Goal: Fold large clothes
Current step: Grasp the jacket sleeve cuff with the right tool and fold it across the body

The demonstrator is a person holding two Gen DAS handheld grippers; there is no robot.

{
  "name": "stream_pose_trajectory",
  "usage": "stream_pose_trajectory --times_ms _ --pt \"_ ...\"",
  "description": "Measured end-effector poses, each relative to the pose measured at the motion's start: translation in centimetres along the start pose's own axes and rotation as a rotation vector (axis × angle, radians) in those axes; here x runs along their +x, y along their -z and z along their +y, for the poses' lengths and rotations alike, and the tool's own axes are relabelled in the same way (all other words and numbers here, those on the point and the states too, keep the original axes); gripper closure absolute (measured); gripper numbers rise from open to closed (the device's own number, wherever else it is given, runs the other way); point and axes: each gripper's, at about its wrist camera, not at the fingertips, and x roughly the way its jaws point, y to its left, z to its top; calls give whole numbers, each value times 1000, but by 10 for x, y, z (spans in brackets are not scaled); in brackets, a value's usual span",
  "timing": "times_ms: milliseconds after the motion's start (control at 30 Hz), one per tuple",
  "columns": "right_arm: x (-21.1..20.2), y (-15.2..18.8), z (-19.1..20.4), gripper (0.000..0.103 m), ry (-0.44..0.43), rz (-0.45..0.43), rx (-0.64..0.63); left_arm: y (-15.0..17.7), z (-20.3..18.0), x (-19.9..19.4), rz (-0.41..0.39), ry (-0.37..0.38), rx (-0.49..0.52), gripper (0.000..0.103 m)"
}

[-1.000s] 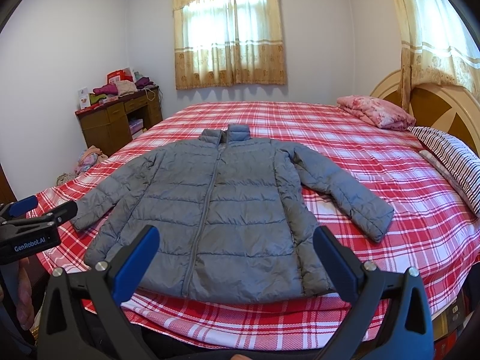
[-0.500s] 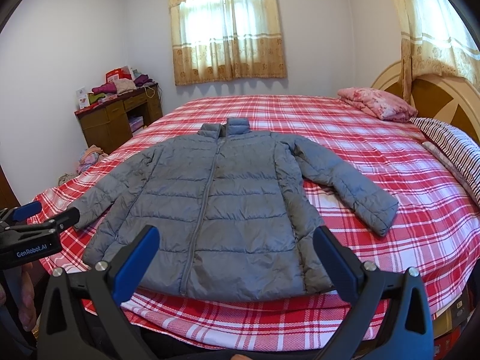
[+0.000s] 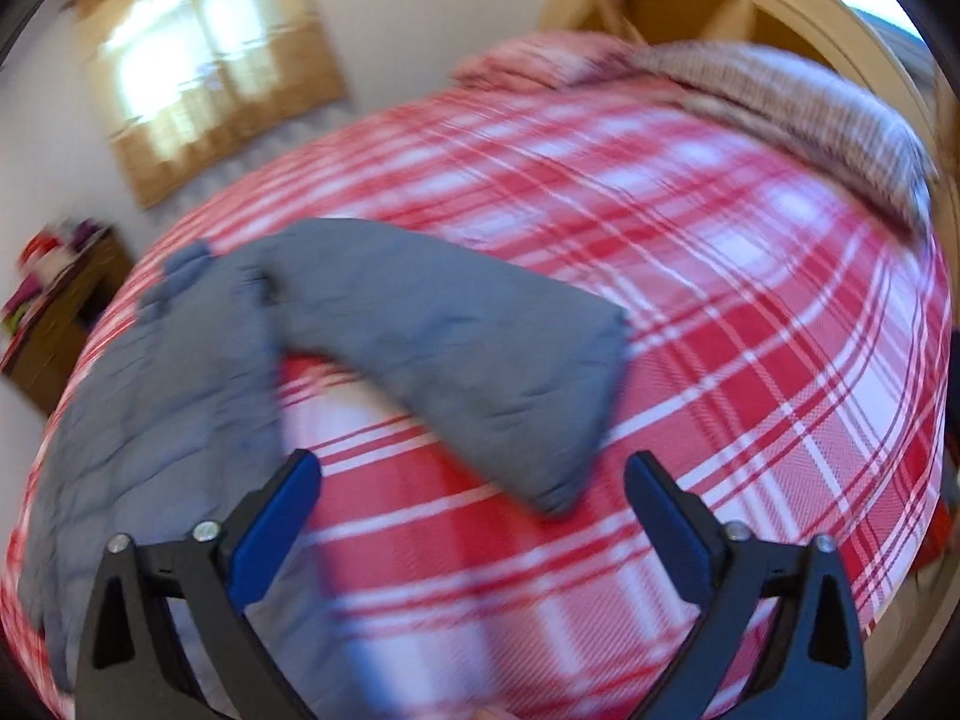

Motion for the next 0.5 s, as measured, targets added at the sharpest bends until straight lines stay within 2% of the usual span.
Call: stream_pose_trajectory --times_ms 100,200,300,367,433,500 --pt "20 -11 -15 15 49 15 31 -9 -8 35 21 -26 -3 1" --pt "40 -20 -19 26 48 54 30 -17 -19 66 53 -32 12 1" --pt "47 -24 -16 53 56 37 -18 -22 -27 89 79 -51 45 1" --pt "49 -28 -18 76 31 39 -19 -24 -29 102 108 -49 47 1" --pt "49 -35 -17 83 38 35 -32 -29 -28 115 140 -27 42 1" --pt "48 -46 -12 85 57 13 -63 -35 -23 124 154 -42 38 1"
